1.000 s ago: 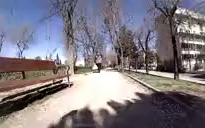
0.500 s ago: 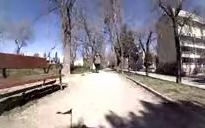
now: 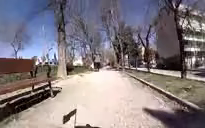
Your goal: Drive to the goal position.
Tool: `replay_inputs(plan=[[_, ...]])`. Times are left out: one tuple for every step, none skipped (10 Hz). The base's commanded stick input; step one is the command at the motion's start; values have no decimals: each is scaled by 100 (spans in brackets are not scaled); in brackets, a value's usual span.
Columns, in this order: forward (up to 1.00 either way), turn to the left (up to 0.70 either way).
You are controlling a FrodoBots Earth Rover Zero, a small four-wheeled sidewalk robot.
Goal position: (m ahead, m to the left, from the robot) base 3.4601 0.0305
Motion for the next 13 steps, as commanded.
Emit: replay_inputs(plan=[[100, -2], [100, 0], [100, 0], [100, 0], [100, 0], [100, 0], [100, 0], [100, 0], [100, 0], [100, 0], [100, 0], [100, 0], [100, 0]])
